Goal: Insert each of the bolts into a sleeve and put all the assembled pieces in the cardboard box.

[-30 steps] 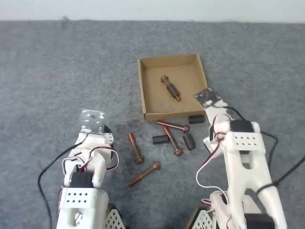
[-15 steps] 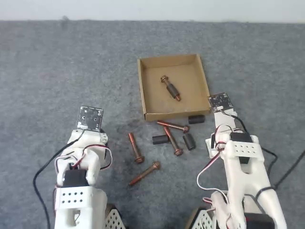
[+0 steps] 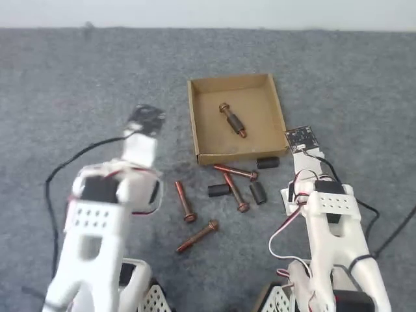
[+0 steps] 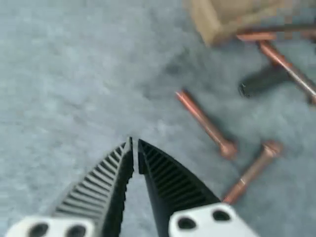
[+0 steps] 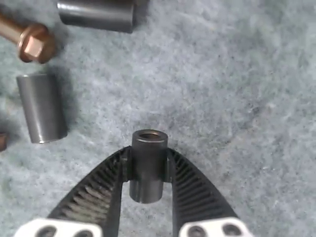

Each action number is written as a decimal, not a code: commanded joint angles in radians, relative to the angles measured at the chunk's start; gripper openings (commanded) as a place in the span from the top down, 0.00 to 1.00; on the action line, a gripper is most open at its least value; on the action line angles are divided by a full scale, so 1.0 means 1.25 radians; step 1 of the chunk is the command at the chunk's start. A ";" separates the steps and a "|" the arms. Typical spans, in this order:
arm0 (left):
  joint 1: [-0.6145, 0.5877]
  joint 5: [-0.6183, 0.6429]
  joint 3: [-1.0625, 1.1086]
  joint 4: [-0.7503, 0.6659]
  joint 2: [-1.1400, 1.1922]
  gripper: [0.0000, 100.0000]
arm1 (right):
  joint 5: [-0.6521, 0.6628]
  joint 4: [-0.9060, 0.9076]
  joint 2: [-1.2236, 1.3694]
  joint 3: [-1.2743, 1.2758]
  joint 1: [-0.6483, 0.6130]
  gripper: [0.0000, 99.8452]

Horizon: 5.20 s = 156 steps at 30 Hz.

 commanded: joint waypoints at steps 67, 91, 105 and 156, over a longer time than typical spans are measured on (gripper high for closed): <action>0.393 -0.561 0.171 -0.315 0.064 0.83 | 0.028 -0.013 -0.040 -0.004 0.041 0.99; 0.358 -0.576 -0.023 -0.387 0.501 0.84 | 0.049 -0.014 -0.040 -0.004 0.041 0.99; 0.363 -0.571 -0.025 -0.354 0.502 0.99 | 0.047 -0.018 -0.040 -0.004 0.041 0.99; -0.102 0.297 0.331 -1.032 0.212 0.99 | 0.049 -0.141 -0.040 -0.004 0.050 0.99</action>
